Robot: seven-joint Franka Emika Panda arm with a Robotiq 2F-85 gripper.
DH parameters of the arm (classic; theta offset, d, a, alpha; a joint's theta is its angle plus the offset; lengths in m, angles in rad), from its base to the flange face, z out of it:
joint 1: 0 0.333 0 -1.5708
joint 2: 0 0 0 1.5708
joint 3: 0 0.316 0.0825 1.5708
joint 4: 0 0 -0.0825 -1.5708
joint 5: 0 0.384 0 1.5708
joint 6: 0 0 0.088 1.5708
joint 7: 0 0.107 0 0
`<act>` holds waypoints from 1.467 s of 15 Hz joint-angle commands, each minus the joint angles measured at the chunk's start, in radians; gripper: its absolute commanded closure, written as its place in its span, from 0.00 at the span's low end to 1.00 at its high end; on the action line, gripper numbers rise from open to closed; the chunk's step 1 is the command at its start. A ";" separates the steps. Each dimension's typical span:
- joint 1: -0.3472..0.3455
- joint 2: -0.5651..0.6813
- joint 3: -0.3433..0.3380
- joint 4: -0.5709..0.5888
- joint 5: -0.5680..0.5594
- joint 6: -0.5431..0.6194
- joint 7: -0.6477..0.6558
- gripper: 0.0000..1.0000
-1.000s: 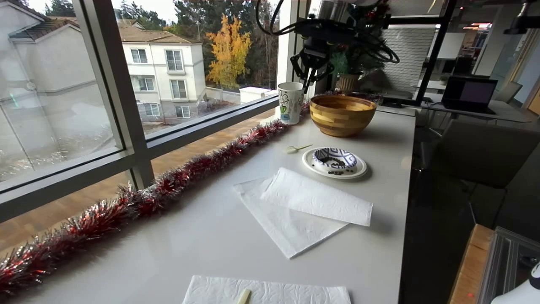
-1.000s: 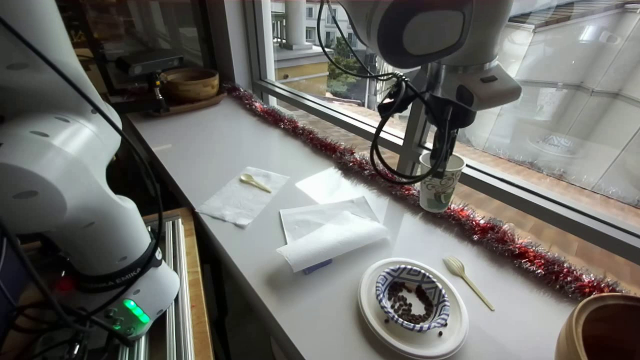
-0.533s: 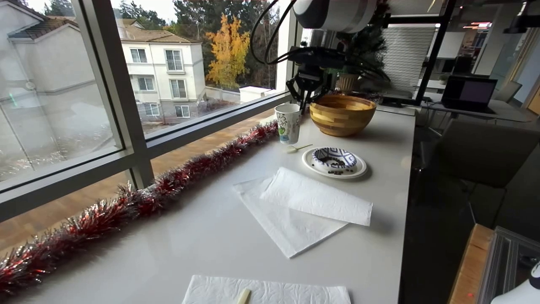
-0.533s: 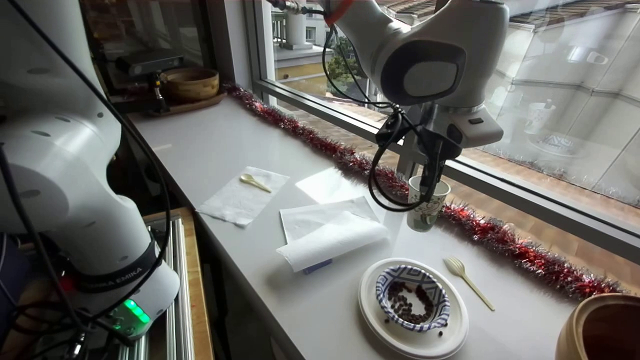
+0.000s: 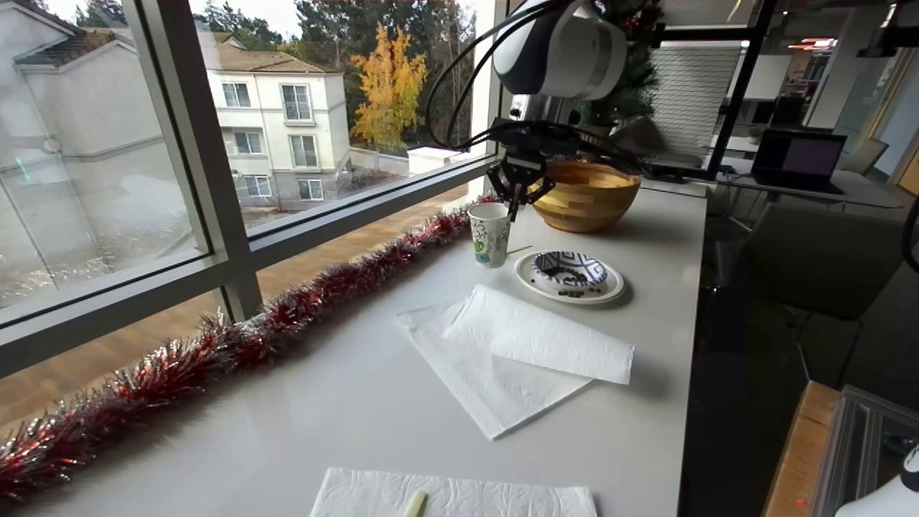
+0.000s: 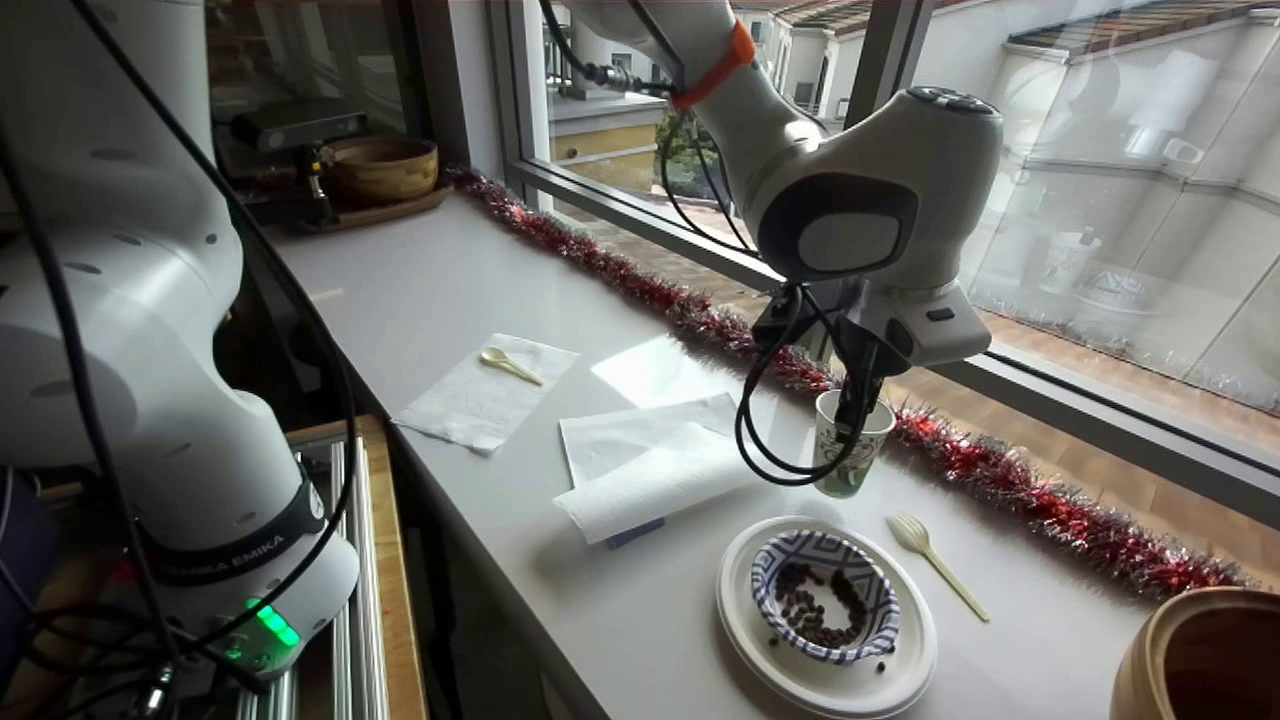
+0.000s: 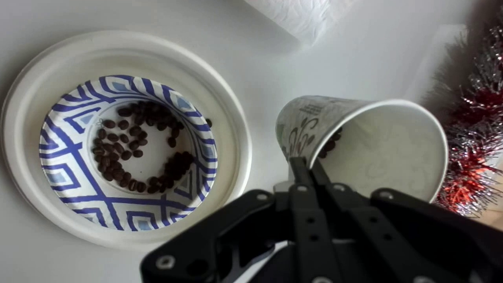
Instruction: Move the cup to the right
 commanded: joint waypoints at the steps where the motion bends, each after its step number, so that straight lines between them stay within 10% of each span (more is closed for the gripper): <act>1: 0.002 0.048 -0.005 0.024 0.060 0.038 -0.046 0.99; 5: 0.001 0.074 -0.002 0.021 0.091 0.066 -0.083 0.99; 7: -0.001 0.072 0.000 0.024 0.103 0.050 -0.104 0.71; 17: 0.087 -0.265 0.024 0.061 -0.134 -0.419 -0.238 0.04; 22: 0.117 -0.320 0.086 0.078 -0.134 -0.515 -0.262 0.00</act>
